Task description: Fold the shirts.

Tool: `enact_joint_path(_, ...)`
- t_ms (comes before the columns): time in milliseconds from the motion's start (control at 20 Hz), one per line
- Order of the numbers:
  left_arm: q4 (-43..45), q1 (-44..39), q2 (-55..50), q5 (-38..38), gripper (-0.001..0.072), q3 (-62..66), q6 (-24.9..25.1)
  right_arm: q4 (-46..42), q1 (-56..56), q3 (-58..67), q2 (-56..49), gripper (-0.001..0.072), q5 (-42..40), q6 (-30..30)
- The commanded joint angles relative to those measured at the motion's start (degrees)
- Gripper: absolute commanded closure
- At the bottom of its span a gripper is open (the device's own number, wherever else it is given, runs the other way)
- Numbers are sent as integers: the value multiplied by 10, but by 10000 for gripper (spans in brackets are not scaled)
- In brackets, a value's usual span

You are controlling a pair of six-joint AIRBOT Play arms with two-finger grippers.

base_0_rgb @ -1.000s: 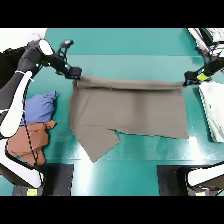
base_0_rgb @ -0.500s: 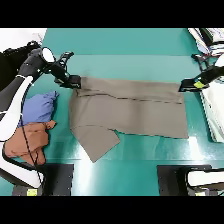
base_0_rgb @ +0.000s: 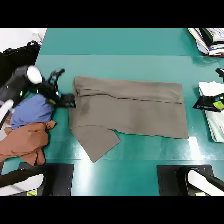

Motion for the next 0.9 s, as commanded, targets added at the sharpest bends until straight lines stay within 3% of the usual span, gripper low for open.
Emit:
enact_joint_path(0,-80,0,113,57,175,-186,-27,47,-26,-66,68,271,-24,-3)
enact_joint_path(200,-139,0,206,55,176,-318,-26,61,-32,-71,85,272,-27,-7)
enact_joint_path(400,-176,0,228,72,176,-379,-25,71,-31,-72,85,272,-27,-7)
enact_joint_path(550,-252,0,228,112,177,-400,26,71,-31,-72,85,272,-27,-7)
enact_joint_path(750,-277,0,228,139,178,-417,39,71,-31,-72,85,272,-26,-6)
enact_joint_path(800,-281,0,228,141,227,-417,39,71,-31,-72,85,272,-26,-6)
enact_joint_path(850,-282,0,228,148,400,-417,45,71,-31,-72,85,272,-24,-6)
